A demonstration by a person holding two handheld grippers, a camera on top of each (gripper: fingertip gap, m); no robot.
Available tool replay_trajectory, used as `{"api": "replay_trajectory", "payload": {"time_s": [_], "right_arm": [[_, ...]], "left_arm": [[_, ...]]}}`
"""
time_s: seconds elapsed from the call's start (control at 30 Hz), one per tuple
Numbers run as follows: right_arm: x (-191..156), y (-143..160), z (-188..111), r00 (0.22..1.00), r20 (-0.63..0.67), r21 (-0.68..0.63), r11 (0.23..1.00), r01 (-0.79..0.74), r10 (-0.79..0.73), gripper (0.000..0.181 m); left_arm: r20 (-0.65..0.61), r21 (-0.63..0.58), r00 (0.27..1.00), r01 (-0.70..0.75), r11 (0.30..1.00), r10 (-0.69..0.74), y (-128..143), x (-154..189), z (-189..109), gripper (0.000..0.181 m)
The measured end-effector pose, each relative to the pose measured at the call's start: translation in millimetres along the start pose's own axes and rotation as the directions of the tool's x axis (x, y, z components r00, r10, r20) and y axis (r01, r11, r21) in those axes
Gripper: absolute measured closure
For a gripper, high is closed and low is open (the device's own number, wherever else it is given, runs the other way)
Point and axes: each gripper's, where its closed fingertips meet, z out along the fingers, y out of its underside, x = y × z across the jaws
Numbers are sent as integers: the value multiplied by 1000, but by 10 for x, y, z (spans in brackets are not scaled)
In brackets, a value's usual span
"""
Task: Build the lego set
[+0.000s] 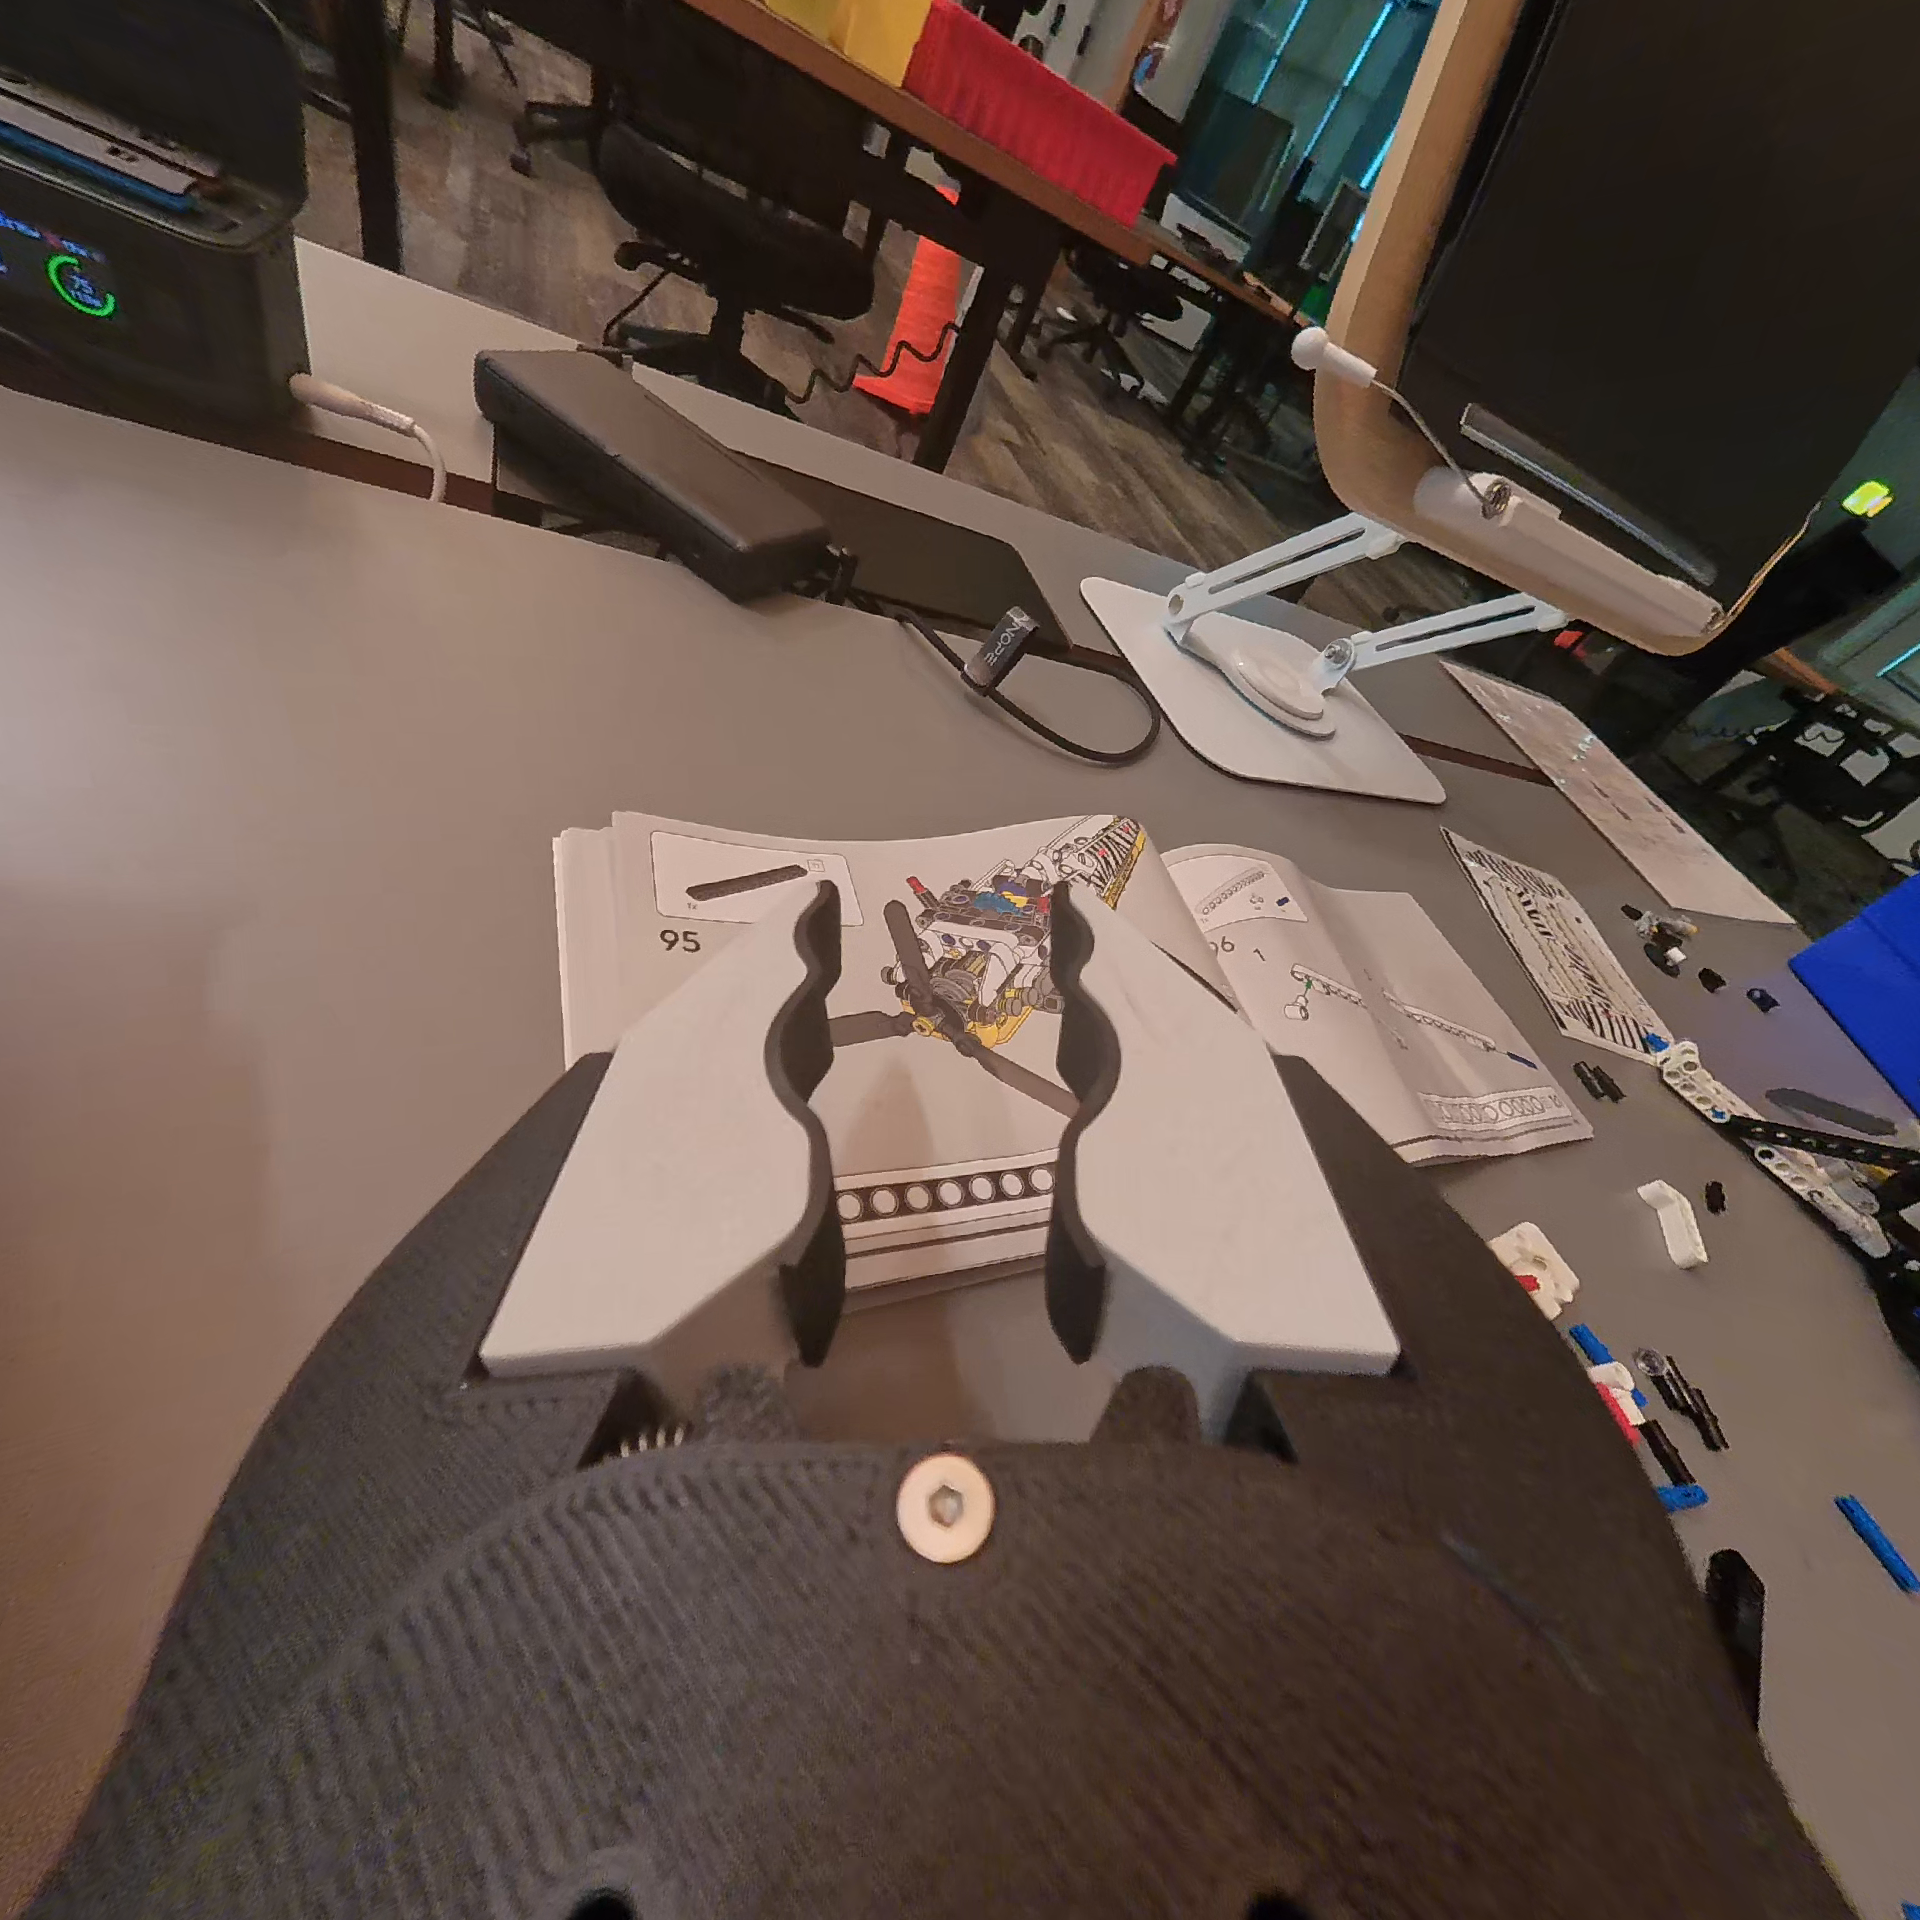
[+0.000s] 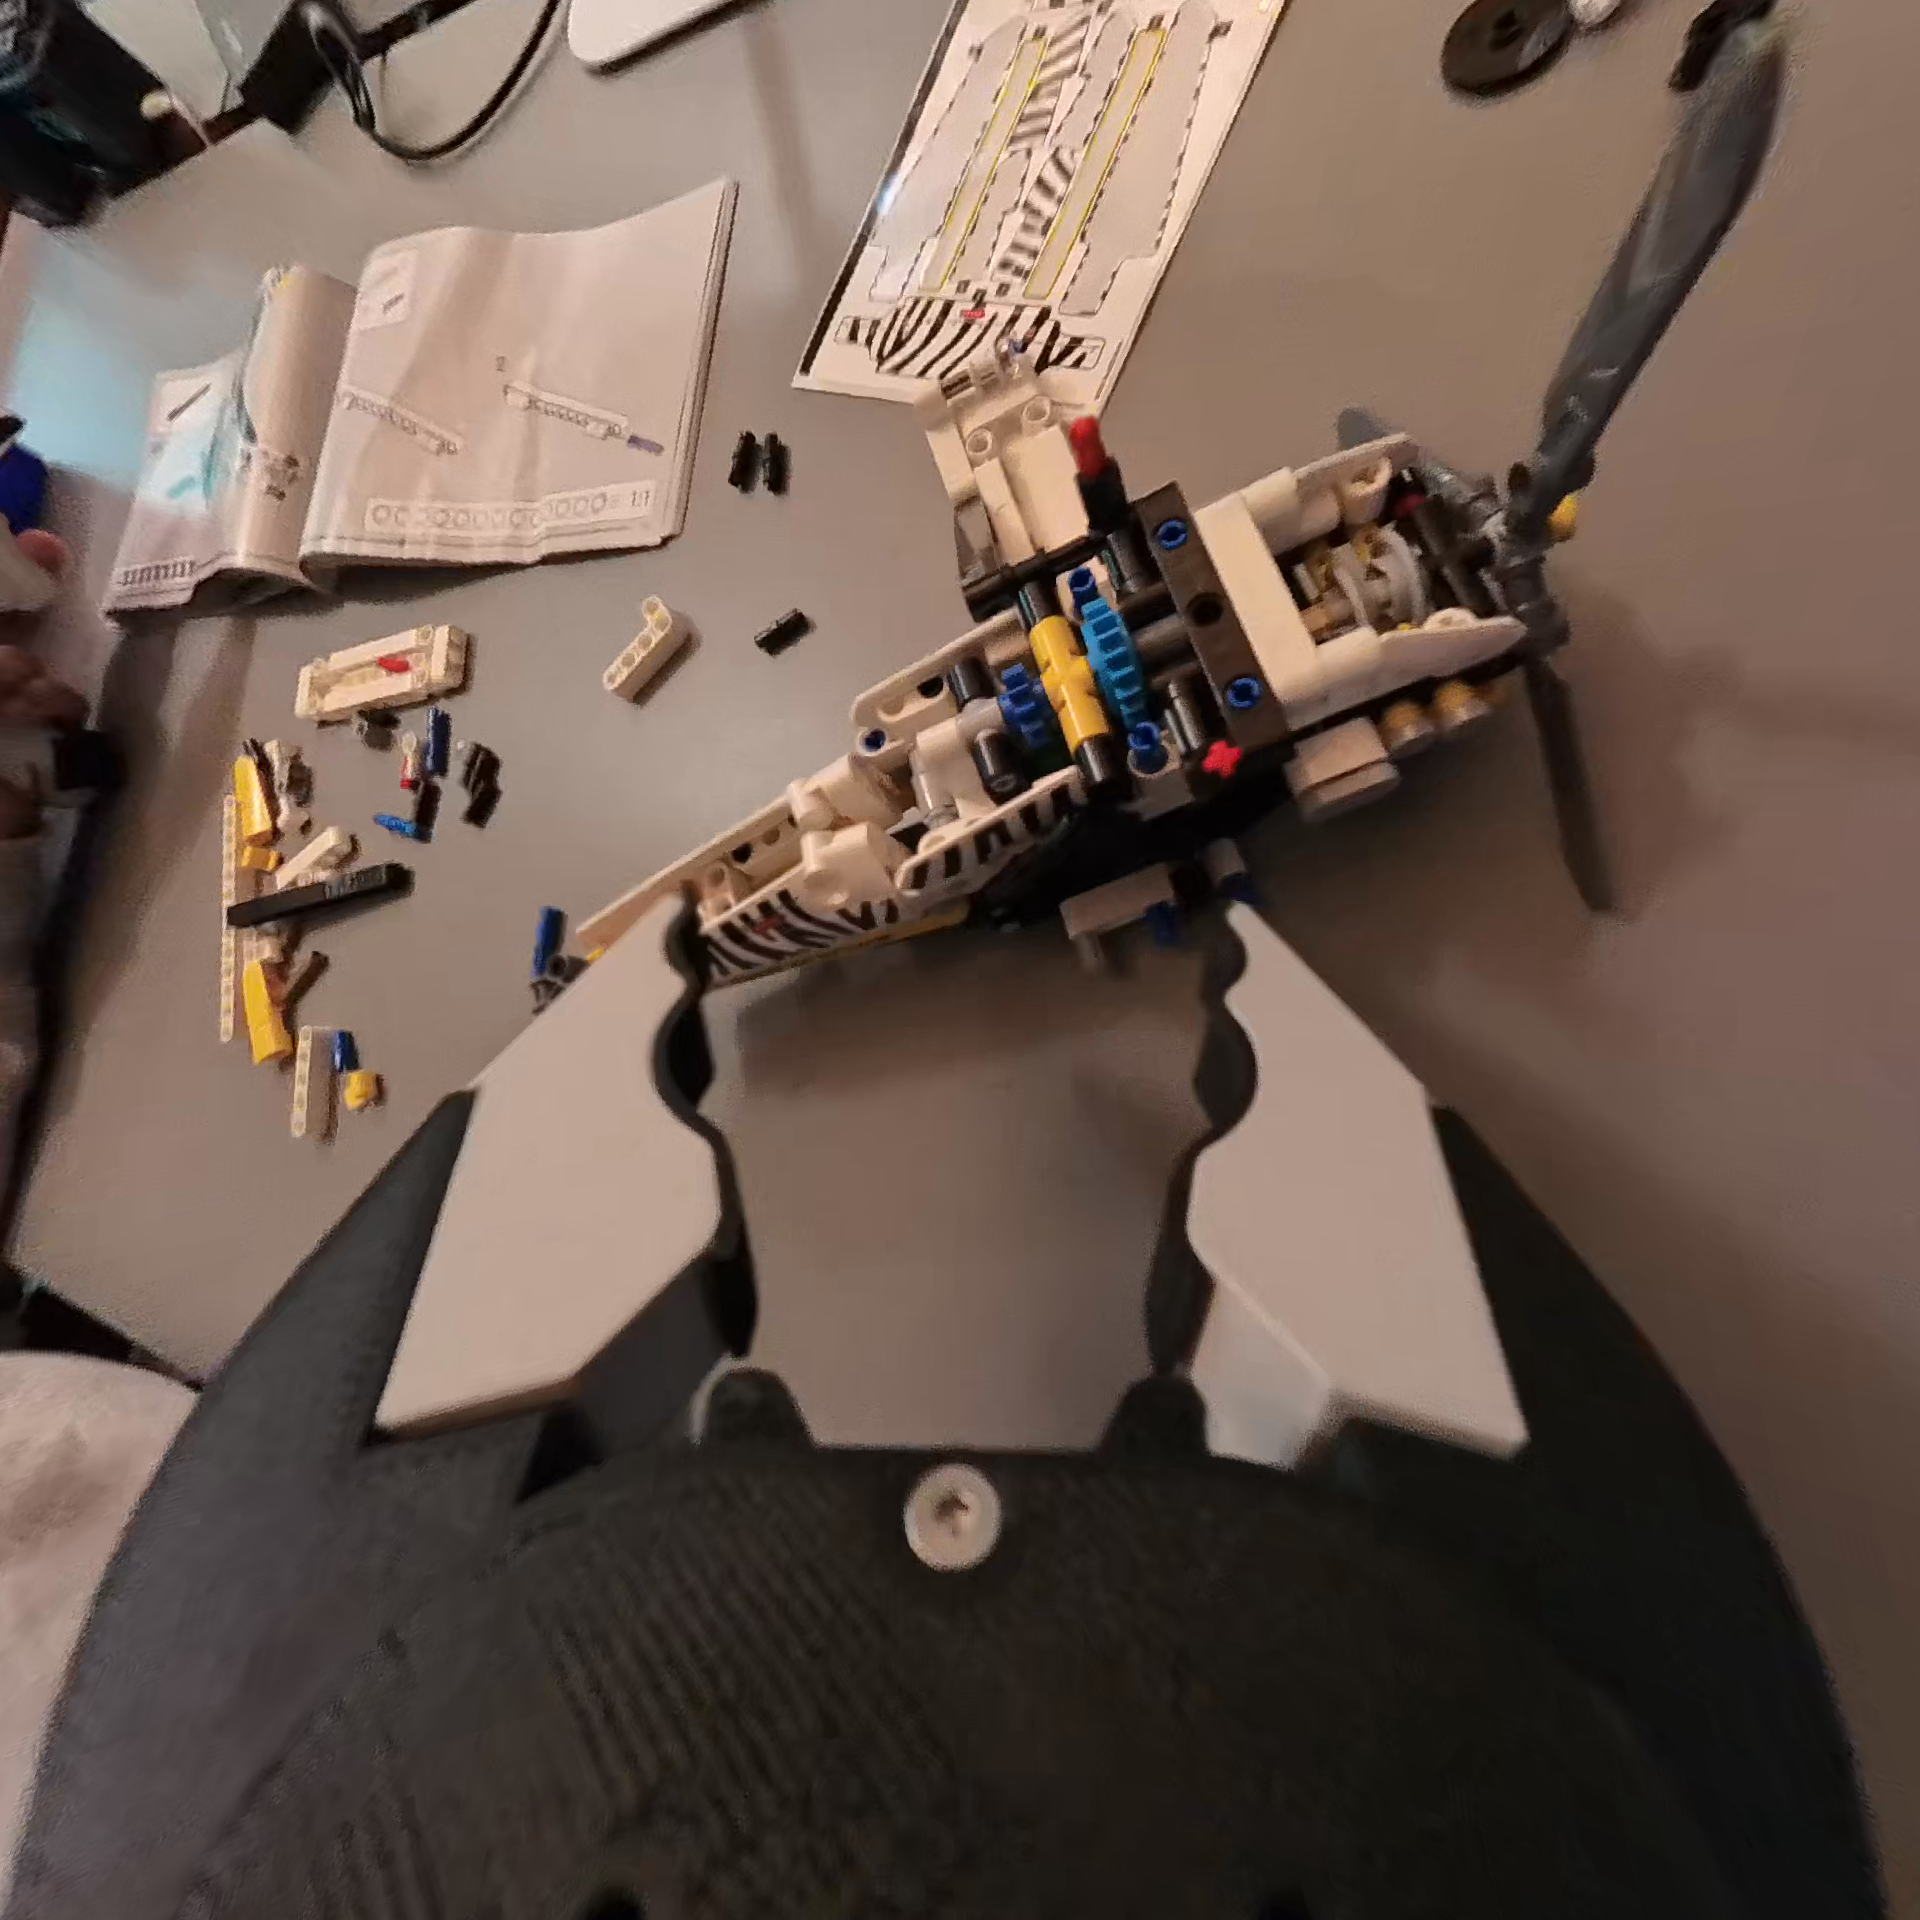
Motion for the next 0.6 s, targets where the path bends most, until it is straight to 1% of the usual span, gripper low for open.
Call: {"api": "replay_trajectory", "payload": {"time_s": [0.03,0.07,0.1,0.13,0.2,0.27,0.33,0.4,0.43,0.5,0.6], "right_arm": [[-11,-39,-22,1000,-26,46,999,-5,6,72],[-18,-93,-55,998,-70,105,994,10,-3,63],[-23,-145,-87,990,-139,157,986,57,-35,62],[-41,-179,-114,971,-223,182,975,126,-84,63],[-176,-240,-127,912,-358,187,941,282,-202,66],[-406,-277,-78,843,-426,165,888,428,-328,72],[-573,-291,-7,760,-483,115,829,547,-434,78],[-656,-282,89,682,-517,64,771,633,-517,76],[-658,-265,144,658,-526,40,757,652,-539,76],[-570,-193,241,641,-534,-26,768,640,-552,76],[-395,-73,249,653,-537,-100,809,579,-534,71]], "left_arm": [[0,0,1000,-3,1000,3,1,4,1,144],[0,-1,1000,-4,1000,4,1,4,1,144],[0,0,1000,-3,1000,3,1,3,1,144],[0,-1,1000,-1,1000,1,2,1,1,144],[-1,-3,1000,3,1000,-3,4,-2,4,144],[-2,-4,1000,0,1000,0,5,2,5,144],[-3,-5,1000,-5,1000,5,7,10,4,144],[-3,-4,1000,-12,1000,12,7,18,3,144],[-3,-5,1000,-14,1000,14,8,20,5,144],[-4,-6,1000,-11,1000,11,9,18,5,144],[-5,-7,1000,-2,1000,2,9,9,6,144]]}}
